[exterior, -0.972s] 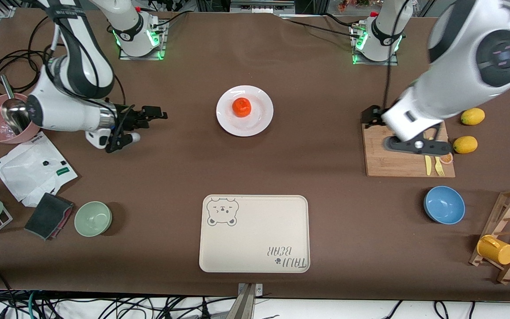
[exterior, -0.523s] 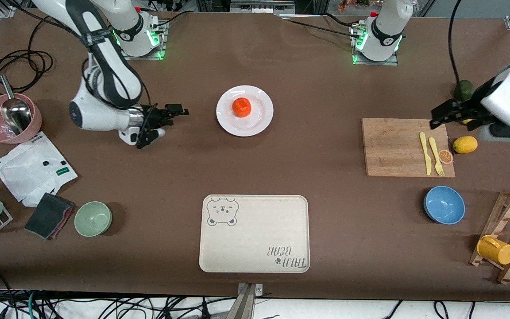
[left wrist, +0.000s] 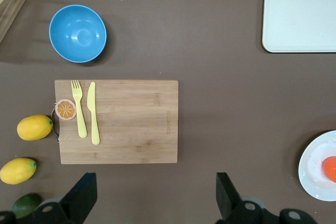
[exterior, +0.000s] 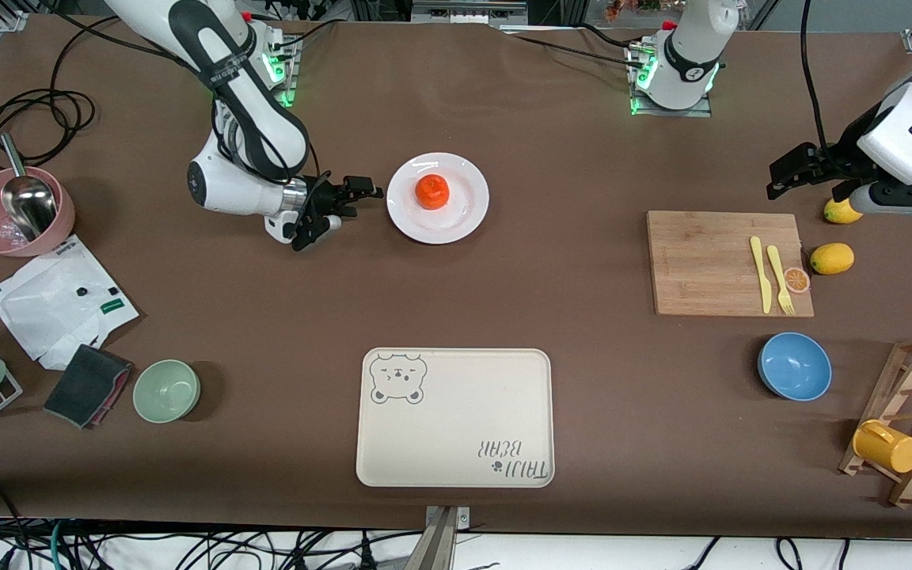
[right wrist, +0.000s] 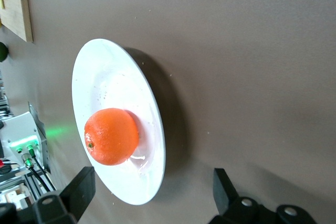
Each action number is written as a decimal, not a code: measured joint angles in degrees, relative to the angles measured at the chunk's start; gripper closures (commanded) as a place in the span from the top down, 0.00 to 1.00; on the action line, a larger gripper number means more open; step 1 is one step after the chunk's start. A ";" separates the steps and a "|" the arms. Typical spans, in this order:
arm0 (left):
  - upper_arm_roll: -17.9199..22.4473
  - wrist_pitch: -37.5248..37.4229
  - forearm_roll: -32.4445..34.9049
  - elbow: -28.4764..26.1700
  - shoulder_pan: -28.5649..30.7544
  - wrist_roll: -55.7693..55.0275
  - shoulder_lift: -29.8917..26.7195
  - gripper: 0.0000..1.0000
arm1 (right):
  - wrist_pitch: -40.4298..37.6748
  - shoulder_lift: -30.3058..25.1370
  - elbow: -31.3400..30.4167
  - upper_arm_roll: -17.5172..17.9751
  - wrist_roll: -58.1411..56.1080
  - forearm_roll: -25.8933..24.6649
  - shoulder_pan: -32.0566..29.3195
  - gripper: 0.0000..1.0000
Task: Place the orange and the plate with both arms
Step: 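Raise the left gripper away while the right gripper reaches the plate, then grip the rim of the white plate with the right gripper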
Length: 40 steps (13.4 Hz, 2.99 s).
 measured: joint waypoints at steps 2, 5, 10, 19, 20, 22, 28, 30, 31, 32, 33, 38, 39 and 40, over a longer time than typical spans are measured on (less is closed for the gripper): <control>0.55 -0.17 0.00 0.00 -0.01 0.03 0.00 1.00 | 0.02 1.26 0.00 -0.05 -1.96 2.13 -0.28 0.81; 0.57 -0.76 0.20 0.01 -0.10 0.03 0.06 1.00 | 0.02 2.01 0.01 -0.05 -2.35 4.15 -0.33 0.75; 0.57 -1.11 0.37 0.47 -0.70 0.24 0.14 1.00 | 0.03 3.97 0.01 -0.05 -7.18 9.31 -0.32 0.54; 0.32 -1.86 1.43 2.12 -1.10 3.27 1.19 1.00 | 0.58 5.23 0.01 0.01 -9.77 14.18 0.61 0.47; 0.26 -2.04 1.43 2.16 -1.16 3.28 1.22 1.00 | 0.90 5.56 0.01 0.04 -11.07 15.95 1.17 0.47; 0.19 -2.44 1.43 2.30 -1.21 3.28 1.24 1.00 | 1.39 6.28 0.01 0.05 -12.52 18.02 2.17 0.47; 0.18 -2.83 1.43 2.37 -1.21 3.30 1.25 1.00 | 2.02 6.79 0.02 0.05 -12.84 18.35 2.44 0.36; 0.19 -3.02 1.43 2.37 -1.21 3.31 1.25 1.00 | 2.07 6.99 0.02 0.05 -12.85 18.37 2.47 0.35; 0.18 -3.05 1.43 2.39 -1.21 3.31 1.25 1.00 | 2.35 7.10 0.02 0.05 -12.86 18.63 2.62 0.35; 0.19 -3.07 1.44 2.43 -1.21 3.31 1.25 1.00 | 2.92 7.21 0.02 0.12 -12.95 19.40 2.92 0.35; 0.19 -3.08 1.44 2.47 -1.20 3.31 1.25 1.00 | 3.26 7.31 0.02 0.26 -13.08 20.33 3.35 0.34; 0.19 -3.22 1.44 2.52 -1.19 3.31 1.25 1.00 | 3.91 7.51 0.04 0.49 -13.10 21.14 4.41 0.25; 0.19 -3.30 1.44 2.52 -1.19 3.31 1.25 1.00 | 3.92 7.51 0.04 0.49 -13.10 21.14 4.41 0.19; 0.19 -3.37 1.44 2.53 -1.19 3.31 1.25 1.00 | 3.93 7.52 0.05 0.49 -13.10 21.15 4.40 0.15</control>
